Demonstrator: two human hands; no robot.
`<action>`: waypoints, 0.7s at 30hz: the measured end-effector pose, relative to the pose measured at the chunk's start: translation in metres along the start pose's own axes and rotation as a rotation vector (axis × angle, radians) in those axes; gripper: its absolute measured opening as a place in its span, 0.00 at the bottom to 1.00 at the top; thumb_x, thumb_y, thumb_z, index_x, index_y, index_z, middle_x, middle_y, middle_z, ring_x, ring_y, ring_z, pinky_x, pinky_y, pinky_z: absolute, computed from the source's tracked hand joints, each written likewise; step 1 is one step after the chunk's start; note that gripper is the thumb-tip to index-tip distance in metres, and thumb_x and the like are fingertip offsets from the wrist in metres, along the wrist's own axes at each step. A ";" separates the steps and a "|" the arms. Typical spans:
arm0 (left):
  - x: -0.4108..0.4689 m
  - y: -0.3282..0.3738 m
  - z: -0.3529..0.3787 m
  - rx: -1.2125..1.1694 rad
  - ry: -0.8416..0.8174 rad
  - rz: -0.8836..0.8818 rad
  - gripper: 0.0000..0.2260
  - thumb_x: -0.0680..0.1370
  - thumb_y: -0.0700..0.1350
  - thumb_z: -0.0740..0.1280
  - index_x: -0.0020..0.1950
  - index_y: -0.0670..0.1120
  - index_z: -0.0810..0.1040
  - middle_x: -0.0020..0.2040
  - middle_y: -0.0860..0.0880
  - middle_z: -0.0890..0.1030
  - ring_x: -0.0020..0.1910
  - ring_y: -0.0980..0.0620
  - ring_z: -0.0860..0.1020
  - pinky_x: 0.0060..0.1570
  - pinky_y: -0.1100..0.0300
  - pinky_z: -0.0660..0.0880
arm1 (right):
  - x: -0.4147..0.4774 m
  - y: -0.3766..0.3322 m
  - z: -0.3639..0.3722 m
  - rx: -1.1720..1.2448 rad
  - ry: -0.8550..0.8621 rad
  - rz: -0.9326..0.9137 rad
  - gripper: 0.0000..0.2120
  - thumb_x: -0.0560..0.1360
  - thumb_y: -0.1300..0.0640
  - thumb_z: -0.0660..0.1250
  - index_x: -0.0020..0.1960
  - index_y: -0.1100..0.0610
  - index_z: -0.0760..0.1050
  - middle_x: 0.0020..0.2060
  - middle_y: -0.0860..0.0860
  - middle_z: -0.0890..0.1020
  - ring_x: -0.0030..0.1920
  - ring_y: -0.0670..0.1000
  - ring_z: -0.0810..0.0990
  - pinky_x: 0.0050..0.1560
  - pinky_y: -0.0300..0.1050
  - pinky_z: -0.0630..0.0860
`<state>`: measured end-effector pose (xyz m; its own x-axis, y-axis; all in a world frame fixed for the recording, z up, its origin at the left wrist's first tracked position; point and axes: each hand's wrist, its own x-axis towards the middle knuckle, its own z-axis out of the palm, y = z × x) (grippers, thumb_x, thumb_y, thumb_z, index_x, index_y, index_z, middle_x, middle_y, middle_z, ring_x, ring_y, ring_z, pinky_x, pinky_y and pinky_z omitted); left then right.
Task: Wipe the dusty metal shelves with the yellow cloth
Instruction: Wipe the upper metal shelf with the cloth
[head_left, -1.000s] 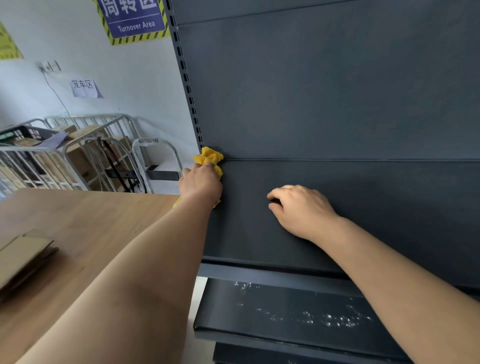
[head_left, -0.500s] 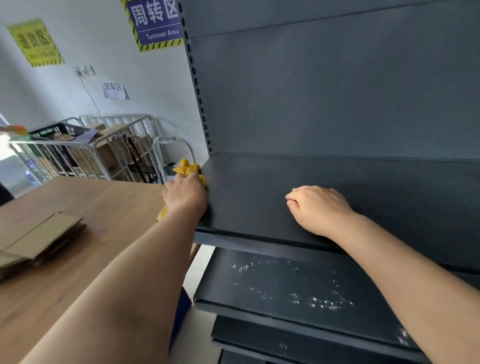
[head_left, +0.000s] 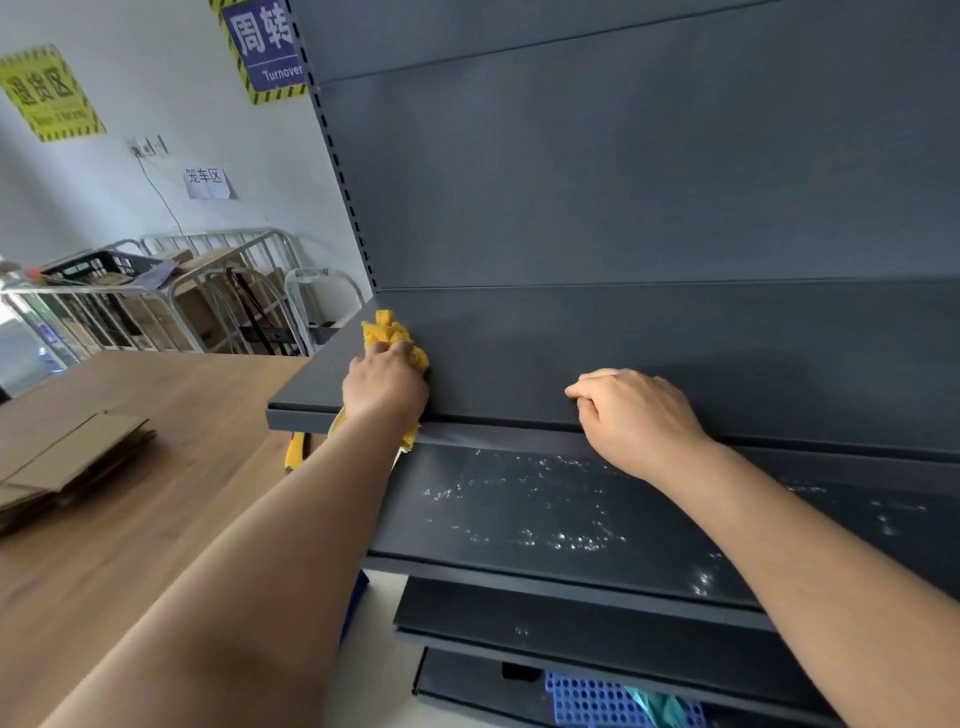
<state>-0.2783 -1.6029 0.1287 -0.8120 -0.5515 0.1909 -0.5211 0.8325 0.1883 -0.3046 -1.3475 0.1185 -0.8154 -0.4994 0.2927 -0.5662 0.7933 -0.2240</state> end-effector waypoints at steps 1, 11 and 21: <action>-0.005 0.010 0.001 -0.006 -0.002 0.022 0.19 0.77 0.44 0.59 0.68 0.51 0.70 0.66 0.44 0.70 0.61 0.38 0.70 0.56 0.47 0.70 | -0.007 0.006 -0.003 0.004 0.010 0.011 0.17 0.77 0.59 0.55 0.55 0.49 0.80 0.57 0.45 0.81 0.56 0.52 0.78 0.52 0.48 0.73; -0.050 0.119 0.015 -0.049 -0.055 0.210 0.21 0.77 0.42 0.59 0.70 0.52 0.68 0.65 0.45 0.71 0.60 0.41 0.70 0.52 0.50 0.69 | -0.083 0.070 -0.038 -0.028 0.162 0.149 0.15 0.77 0.60 0.59 0.54 0.48 0.81 0.52 0.43 0.83 0.54 0.48 0.77 0.44 0.43 0.73; -0.101 0.196 0.028 -0.173 -0.048 0.482 0.19 0.77 0.42 0.62 0.67 0.54 0.72 0.60 0.48 0.74 0.55 0.44 0.71 0.44 0.56 0.65 | -0.129 0.102 -0.053 -0.025 0.184 0.261 0.14 0.77 0.60 0.60 0.54 0.47 0.81 0.50 0.44 0.80 0.51 0.48 0.78 0.39 0.40 0.71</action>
<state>-0.3055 -1.3820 0.1196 -0.9625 -0.1013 0.2518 -0.0372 0.9683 0.2471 -0.2512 -1.1838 0.1068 -0.8961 -0.2084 0.3919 -0.3357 0.8958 -0.2914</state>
